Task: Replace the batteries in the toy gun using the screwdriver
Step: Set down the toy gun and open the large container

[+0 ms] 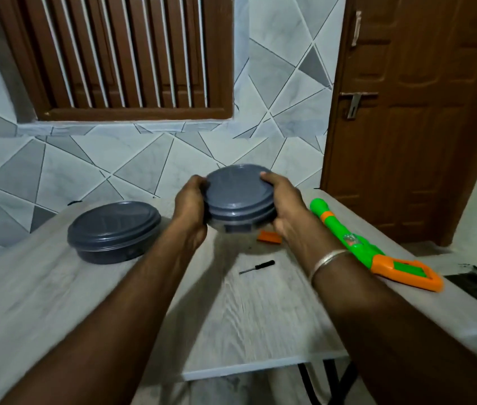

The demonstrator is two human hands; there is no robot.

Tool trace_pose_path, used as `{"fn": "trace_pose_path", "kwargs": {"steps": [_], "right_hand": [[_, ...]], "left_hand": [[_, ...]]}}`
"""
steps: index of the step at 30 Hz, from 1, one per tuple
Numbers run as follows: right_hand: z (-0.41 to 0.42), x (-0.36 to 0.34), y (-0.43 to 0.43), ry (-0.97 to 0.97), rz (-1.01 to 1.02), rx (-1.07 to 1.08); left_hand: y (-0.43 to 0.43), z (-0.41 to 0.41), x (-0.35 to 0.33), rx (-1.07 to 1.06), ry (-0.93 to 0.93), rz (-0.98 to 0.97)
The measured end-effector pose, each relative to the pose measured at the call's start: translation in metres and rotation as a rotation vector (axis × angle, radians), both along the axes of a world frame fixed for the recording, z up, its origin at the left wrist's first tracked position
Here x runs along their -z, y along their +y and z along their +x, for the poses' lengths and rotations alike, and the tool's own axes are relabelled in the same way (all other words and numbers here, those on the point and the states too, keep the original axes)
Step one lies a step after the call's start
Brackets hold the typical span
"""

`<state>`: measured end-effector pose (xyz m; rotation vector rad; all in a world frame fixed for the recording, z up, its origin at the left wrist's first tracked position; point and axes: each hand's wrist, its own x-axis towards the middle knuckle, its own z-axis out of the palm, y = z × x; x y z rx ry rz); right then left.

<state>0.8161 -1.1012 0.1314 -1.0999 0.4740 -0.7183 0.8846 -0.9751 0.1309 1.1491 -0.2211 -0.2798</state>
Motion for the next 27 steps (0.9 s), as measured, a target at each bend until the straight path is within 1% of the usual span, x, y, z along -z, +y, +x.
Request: {"fn": "trace_pose_path", "kwargs": {"steps": [3, 5, 10, 14, 18, 20, 24, 27], "right_hand": [[0.051, -0.014, -0.016, 0.018, -0.041, -0.021], [0.085, -0.012, -0.028, 0.057, -0.043, -0.040], [0.158, 0.015, -0.064, 0.132, -0.068, -0.023], [0.200, 0.045, -0.088, 0.225, -0.064, -0.027], [0.217, 0.064, -0.098, 0.266, -0.022, -0.041], [0.224, 0.072, -0.099, 0.268, -0.036, -0.032], [0.236, 0.079, -0.101, 0.267, -0.055, -0.045], [0.245, 0.084, -0.103, 0.288, -0.089, -0.059]], "left_hand": [[-0.012, 0.051, -0.004, -0.048, -0.021, 0.001], [-0.024, 0.088, -0.002, -0.068, -0.026, 0.011], [-0.056, 0.159, 0.034, -0.097, 0.024, 0.056], [-0.077, 0.191, 0.071, -0.095, 0.118, 0.086], [-0.087, 0.198, 0.079, -0.104, 0.141, 0.102], [-0.088, 0.202, 0.081, -0.143, 0.112, 0.166], [-0.087, 0.210, 0.088, -0.260, -0.025, 0.343], [-0.085, 0.210, 0.092, -0.282, -0.112, 0.429]]}}
